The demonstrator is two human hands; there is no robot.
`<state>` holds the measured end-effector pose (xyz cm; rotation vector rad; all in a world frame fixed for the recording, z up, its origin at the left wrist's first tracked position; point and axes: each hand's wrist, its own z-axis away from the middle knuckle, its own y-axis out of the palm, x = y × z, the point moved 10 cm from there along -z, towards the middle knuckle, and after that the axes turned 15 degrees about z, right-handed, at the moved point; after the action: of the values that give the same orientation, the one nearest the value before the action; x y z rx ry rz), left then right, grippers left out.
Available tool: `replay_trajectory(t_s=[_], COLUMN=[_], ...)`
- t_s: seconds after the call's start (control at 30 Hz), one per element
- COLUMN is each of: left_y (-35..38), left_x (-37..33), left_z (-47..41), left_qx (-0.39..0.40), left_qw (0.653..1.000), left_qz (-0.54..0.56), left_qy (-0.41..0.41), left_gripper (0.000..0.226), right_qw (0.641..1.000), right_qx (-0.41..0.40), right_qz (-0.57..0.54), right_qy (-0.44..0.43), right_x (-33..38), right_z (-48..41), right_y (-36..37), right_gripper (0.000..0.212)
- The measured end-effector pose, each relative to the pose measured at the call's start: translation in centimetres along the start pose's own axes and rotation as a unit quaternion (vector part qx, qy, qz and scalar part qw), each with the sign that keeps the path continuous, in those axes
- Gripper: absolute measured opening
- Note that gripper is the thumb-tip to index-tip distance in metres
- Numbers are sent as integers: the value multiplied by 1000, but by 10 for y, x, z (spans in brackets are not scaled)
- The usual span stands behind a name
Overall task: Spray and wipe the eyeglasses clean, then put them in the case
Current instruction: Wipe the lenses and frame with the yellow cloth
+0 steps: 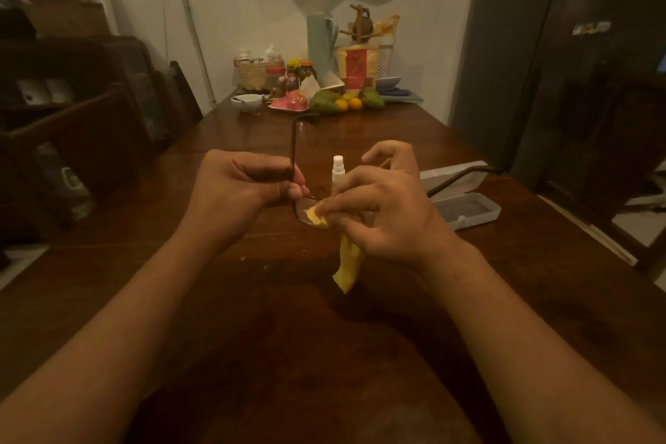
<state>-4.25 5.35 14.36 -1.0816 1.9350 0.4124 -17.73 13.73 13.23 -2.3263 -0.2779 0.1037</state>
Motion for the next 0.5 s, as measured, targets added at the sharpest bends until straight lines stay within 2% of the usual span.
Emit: replay_trajectory(t_s=[0.2,0.5], left_y=[1,-2], left_x=[-4,-7], left_z=[-1,-1], left_qx=[-16,-22], left_qw=[1000,999], left_qz=[8,27], left_qy=[17,16], left_gripper=[17,36], right_qw=[998,998], right_qx=[-33,22], right_qz=[34,-44], right_qy=[38,-35], right_x=[2,16], right_z=[0,1], right_y=[-5,5], right_gripper=[17,26])
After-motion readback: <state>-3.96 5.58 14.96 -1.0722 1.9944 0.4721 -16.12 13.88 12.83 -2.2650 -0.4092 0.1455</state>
